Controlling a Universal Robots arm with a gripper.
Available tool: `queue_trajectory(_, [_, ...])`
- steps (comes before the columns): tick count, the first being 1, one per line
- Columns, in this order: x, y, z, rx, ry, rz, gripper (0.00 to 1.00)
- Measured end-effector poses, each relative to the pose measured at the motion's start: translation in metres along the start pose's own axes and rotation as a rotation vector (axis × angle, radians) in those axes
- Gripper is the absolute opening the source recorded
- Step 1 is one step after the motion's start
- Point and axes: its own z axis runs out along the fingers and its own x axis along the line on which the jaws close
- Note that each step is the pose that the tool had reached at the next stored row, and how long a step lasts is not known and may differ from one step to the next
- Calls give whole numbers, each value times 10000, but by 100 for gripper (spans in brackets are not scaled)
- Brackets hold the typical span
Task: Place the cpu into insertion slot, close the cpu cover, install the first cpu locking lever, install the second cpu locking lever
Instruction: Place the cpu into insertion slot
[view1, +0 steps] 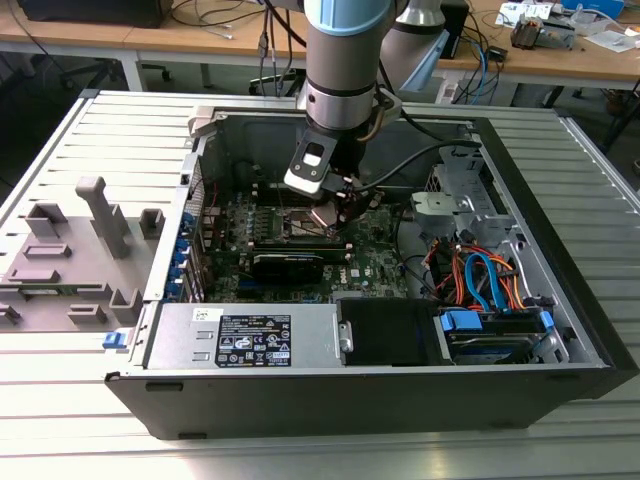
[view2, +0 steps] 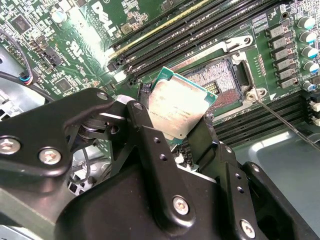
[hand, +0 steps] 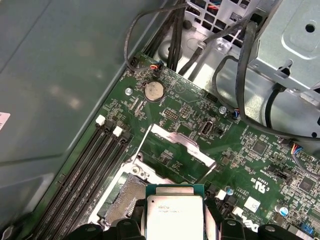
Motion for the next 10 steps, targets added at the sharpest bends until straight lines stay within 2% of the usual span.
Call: queue_trajectory(10, [0, 0, 0, -3, -10, 189, 55])
